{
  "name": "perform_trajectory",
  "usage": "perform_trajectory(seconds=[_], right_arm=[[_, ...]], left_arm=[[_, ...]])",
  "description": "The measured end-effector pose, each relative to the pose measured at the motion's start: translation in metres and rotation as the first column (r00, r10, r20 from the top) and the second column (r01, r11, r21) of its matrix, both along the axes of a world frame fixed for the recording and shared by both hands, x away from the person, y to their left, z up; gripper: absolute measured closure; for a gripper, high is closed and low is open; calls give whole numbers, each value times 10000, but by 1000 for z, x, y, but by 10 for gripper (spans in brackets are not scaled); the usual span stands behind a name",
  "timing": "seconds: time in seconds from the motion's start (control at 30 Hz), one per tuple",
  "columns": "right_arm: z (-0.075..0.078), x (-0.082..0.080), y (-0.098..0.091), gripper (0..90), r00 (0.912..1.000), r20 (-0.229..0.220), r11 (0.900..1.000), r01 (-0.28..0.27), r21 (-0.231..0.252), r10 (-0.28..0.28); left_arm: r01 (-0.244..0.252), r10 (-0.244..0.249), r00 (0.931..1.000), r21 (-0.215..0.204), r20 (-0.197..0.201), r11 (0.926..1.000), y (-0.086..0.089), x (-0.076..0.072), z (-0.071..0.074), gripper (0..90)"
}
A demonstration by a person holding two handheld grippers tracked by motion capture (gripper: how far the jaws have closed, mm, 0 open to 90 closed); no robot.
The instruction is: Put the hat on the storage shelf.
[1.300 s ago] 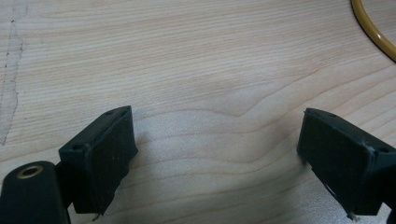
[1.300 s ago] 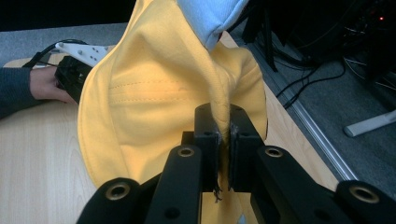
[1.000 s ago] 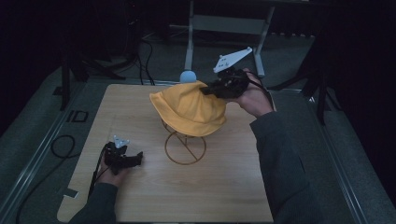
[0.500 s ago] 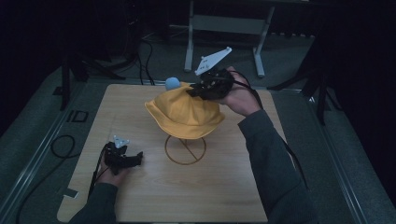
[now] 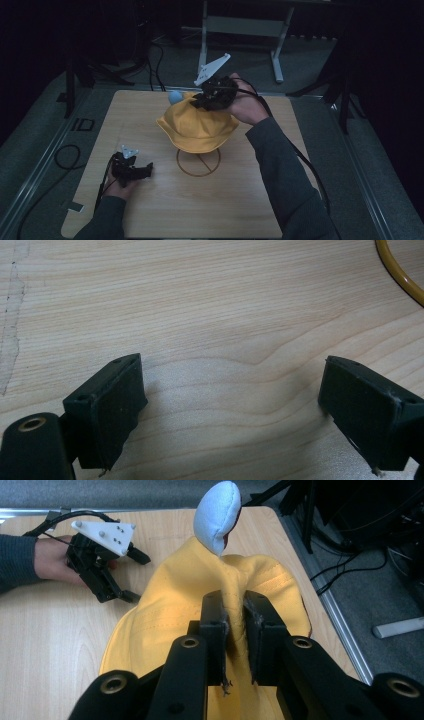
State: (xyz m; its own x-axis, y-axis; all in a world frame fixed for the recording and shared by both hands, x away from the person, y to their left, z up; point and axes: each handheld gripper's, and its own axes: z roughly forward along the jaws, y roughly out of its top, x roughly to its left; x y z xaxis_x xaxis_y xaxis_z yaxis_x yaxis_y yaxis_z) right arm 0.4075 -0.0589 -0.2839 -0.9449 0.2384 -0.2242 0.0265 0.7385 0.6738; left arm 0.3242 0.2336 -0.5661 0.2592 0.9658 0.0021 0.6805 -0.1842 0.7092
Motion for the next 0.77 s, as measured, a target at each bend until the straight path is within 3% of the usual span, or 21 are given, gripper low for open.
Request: perform_trajectory(seconds=[0.27,0.53,0.77], right_arm=[[8,-3,-5,755,10000,91,9998,16,189,-18],[24,-9,-17,731,9996,268,9967,-2,816,-20],[29,-9,-25,716,9989,402,9955,205,922,-243]], left_arm=[[4,-4,10000,21,15,10000,0,0,0,115],[15,-15,10000,31,-11,10000,0,0,0,115],[8,-8,10000,28,-11,10000,0,0,0,115]])
